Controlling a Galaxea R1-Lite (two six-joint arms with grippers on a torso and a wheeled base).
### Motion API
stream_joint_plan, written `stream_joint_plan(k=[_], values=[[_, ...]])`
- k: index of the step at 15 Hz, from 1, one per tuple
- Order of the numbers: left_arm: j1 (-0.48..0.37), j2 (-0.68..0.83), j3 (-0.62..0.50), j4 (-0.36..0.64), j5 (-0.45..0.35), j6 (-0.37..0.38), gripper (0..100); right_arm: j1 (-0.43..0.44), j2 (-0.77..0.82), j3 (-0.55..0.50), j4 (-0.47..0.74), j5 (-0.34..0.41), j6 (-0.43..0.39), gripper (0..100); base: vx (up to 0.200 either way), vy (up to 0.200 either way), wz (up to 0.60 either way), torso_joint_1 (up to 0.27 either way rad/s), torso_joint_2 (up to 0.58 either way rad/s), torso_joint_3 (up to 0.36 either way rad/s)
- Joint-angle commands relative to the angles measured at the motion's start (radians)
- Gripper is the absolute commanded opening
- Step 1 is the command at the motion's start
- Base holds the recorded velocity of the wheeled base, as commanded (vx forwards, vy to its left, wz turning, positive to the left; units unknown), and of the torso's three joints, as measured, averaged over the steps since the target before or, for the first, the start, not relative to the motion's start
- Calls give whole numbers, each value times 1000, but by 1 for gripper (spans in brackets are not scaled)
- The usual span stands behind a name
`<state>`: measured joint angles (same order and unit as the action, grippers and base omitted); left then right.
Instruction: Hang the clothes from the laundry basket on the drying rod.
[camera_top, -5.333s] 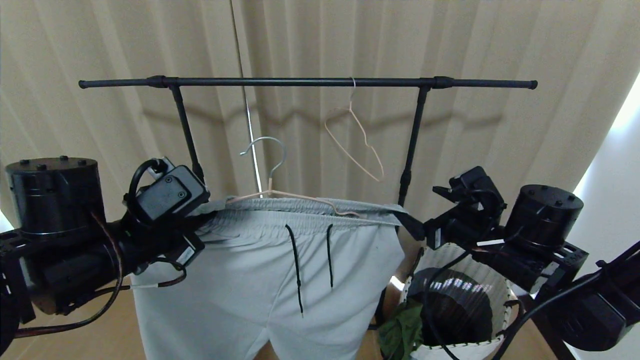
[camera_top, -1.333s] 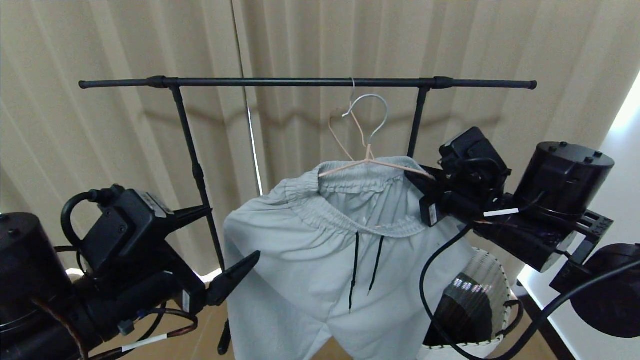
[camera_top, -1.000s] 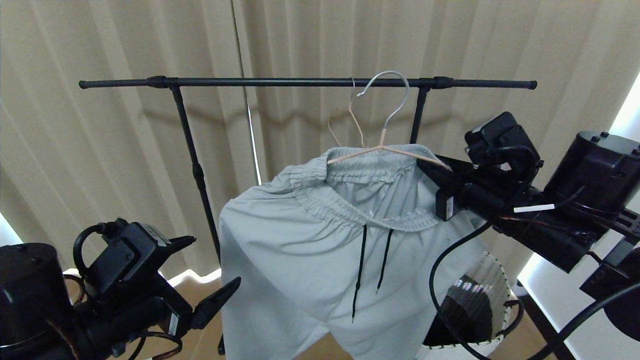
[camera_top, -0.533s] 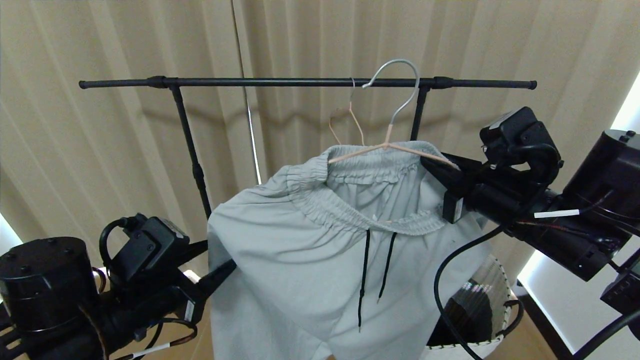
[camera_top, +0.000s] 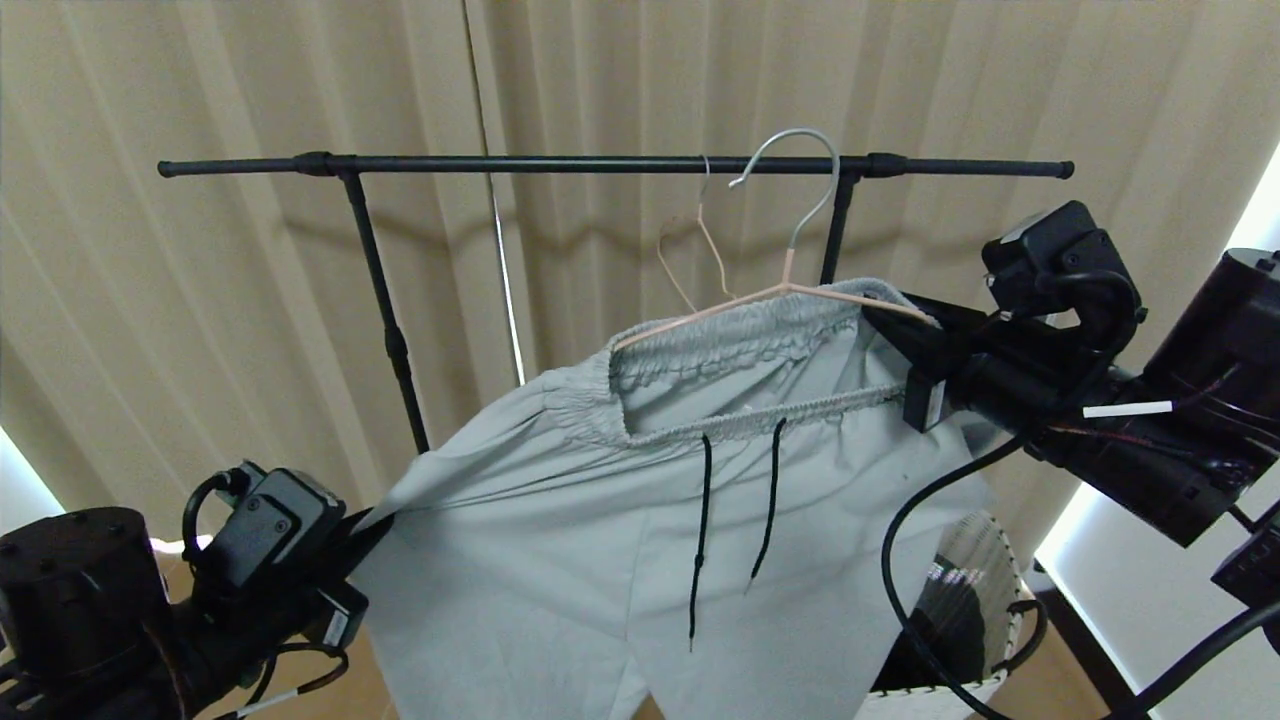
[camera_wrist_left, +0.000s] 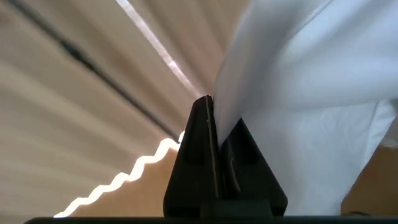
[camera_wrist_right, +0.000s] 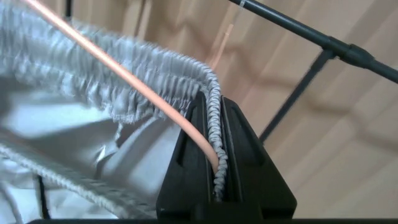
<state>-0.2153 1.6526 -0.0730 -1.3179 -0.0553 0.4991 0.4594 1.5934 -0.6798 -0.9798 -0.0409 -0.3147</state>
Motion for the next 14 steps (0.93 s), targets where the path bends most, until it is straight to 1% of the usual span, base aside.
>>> stream_joint_plan(k=[1,4,5,6,7,8,9,10,11,13,14], values=[[17,29,13,-18,3,1,0,-7,2,2,-2,-2,0,0,0,0,0,0,0,0],[-35,24,12,-50,0,-10,0,-5,7,0,1,-2,0,0,0,0,0,0,0,0],[-56,23,10,-61,-1,-25,100,-5,7,0,3,-4,0,0,0,0,0,0,0,0],[-56,23,10,-61,-1,-25,100,-5,7,0,3,-4,0,0,0,0,0,0,0,0],[-121,-2,15,-123,-5,-88,100,-7,0,-1,49,-10,0,0,0,0,0,0,0,0],[-145,-17,16,-147,-5,-119,100,-8,-7,-1,96,-19,0,0,0,0,0,0,0,0],[-165,-53,15,-175,-6,-157,100,-10,-26,0,188,-71,2,0,0,0,0,0,0,0],[-167,-86,16,-179,-5,-165,100,-10,-32,-1,248,-128,6,0,0,0,0,0,0,0],[-165,-117,22,-179,-5,-163,100,-10,-33,-1,276,-162,19,0,0,0,0,0,0,0],[-162,-204,73,-178,-6,-162,100,-10,-30,3,303,-203,55,0,0,0,0,0,0,0],[-164,-244,73,-164,-3,-163,100,-10,-32,2,329,-232,65,0,0,0,0,0,0,0]])
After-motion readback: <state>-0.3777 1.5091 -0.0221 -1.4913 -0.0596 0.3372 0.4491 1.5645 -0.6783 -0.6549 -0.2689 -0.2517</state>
